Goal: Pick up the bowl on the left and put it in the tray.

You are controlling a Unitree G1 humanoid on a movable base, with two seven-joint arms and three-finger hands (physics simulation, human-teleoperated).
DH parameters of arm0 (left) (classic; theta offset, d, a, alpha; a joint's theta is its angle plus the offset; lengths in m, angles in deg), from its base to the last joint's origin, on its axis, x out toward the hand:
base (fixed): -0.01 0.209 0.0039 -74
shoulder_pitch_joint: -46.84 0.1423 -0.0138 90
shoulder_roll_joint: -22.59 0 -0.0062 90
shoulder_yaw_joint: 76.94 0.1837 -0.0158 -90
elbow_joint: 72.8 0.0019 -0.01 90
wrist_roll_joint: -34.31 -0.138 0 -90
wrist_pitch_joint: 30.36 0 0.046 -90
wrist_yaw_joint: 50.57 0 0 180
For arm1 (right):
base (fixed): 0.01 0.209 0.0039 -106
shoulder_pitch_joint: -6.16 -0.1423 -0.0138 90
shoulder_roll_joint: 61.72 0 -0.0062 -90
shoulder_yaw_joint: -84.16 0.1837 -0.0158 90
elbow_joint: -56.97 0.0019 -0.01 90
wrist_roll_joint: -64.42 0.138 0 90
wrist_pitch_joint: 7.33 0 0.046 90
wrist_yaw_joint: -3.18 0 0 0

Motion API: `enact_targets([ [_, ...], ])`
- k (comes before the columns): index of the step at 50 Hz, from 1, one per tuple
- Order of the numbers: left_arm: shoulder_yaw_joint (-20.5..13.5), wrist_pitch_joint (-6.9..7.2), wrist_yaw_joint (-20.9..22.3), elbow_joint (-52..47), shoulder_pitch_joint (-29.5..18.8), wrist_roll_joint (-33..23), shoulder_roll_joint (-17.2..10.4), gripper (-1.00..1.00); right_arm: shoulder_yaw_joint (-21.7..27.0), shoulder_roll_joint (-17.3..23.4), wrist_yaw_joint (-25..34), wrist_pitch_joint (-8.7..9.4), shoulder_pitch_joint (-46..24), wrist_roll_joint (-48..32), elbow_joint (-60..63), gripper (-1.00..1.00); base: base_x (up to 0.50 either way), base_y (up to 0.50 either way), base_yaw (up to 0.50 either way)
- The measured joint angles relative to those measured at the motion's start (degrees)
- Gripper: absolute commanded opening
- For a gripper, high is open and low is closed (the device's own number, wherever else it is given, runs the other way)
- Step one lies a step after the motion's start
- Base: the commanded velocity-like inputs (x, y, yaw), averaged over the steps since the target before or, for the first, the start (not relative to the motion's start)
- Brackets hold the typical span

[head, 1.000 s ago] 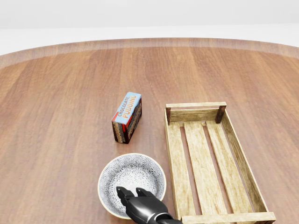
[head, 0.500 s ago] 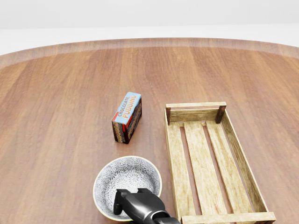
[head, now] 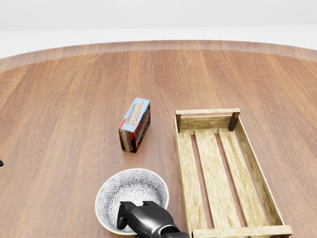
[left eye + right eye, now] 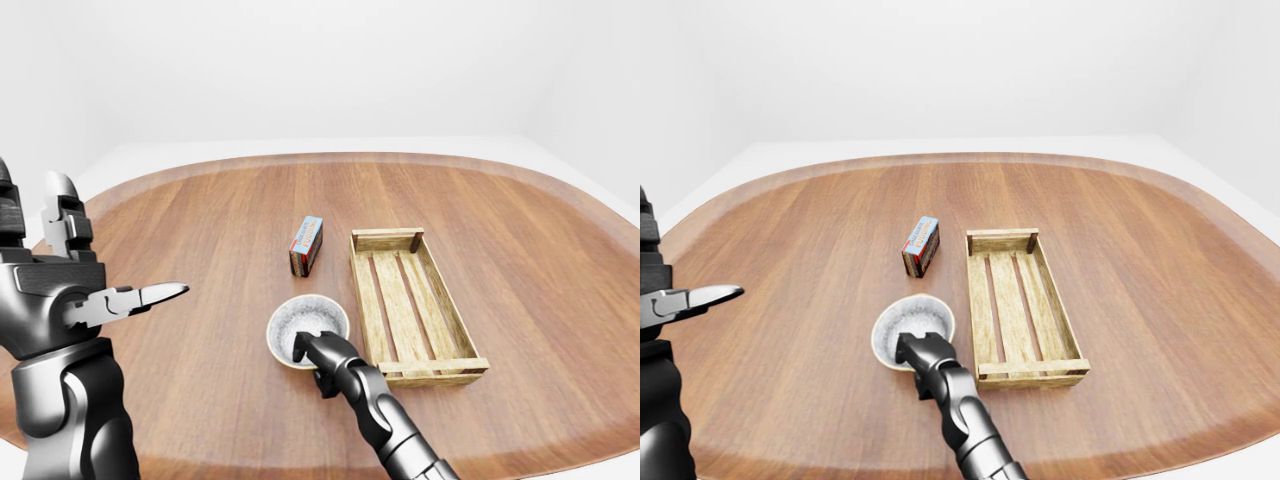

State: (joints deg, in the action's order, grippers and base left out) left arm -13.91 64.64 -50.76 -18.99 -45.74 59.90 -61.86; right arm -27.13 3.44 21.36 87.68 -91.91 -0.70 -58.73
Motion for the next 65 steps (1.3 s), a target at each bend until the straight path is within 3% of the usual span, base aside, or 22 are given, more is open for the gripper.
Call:
enact_targets([
  [23, 0.2, 0.0, 0.0, -0.1, -0.2, -0.1, 0.1, 1.0, -2.4, -0.7, 14.0, 0.0, 1.3, -1.6, 16.9, -1.0, 0.0, 0.0, 0.0],
  [37, 0.2, 0.0, -0.1, 0.1, -0.3, -0.1, 0.0, 1.0, -0.6, -1.3, 21.8, 0.01, -1.6, -3.7, 26.2, -1.0, 0.0, 0.0, 0.0],
  [52, -0.1, 0.0, -0.3, 0.1, -0.4, 0.2, -0.2, 1.0, 5.5, -0.7, 21.8, 0.0, -9.3, -5.3, 38.1, -1.0, 0.0, 0.0, 0.0],
  [65, 0.0, 0.0, -0.3, 0.1, -0.4, 0.2, -0.2, 1.0, 13.3, 4.9, 21.8, 0.0, -18.6, -1.3, 41.8, -1.0, 0.0, 0.0, 0.0],
])
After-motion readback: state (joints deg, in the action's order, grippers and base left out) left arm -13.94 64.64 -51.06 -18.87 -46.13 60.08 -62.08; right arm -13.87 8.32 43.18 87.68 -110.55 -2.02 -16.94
